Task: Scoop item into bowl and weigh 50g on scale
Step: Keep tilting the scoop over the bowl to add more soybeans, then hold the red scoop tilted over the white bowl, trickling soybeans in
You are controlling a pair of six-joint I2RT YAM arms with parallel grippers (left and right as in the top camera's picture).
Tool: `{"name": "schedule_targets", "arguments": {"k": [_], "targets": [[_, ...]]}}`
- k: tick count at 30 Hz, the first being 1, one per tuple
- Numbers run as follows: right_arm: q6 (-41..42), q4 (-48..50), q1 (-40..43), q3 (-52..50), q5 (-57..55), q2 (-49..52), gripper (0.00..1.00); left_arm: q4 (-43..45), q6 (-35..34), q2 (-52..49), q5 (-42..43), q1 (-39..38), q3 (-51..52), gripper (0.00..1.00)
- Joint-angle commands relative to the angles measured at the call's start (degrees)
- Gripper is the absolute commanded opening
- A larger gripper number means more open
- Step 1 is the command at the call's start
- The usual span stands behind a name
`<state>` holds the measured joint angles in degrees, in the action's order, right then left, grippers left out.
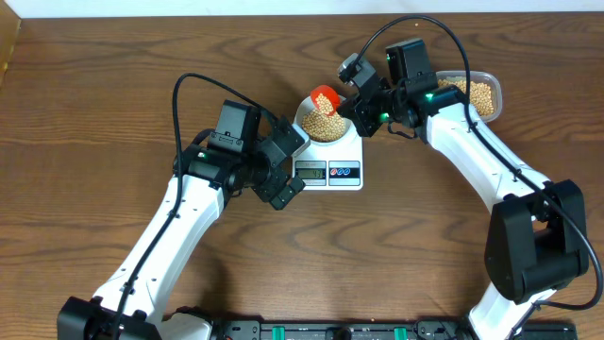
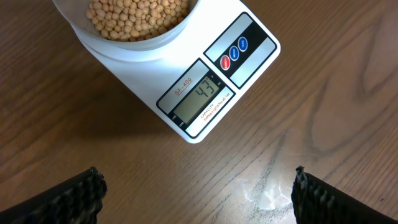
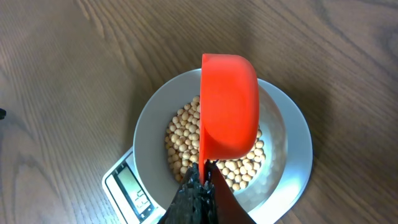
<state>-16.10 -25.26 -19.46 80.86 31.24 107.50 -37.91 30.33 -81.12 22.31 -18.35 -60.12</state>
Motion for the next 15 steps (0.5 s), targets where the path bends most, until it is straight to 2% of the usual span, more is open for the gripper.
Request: {"name": "schedule_targets", "arguments": {"k": [1,15], "targets": [[-1.36,0.24,-0.15,0.9,0.35,-1.53,0.01,-0.15,0.96,0.76,-0.11,-0.07,-1.29,0.98],[-2.84,0.2,-0.15,0.87,0.35,-1.53,0.01,-0.15,0.96,0.76,-0.11,-0.07,-1.29,0.98]]}}
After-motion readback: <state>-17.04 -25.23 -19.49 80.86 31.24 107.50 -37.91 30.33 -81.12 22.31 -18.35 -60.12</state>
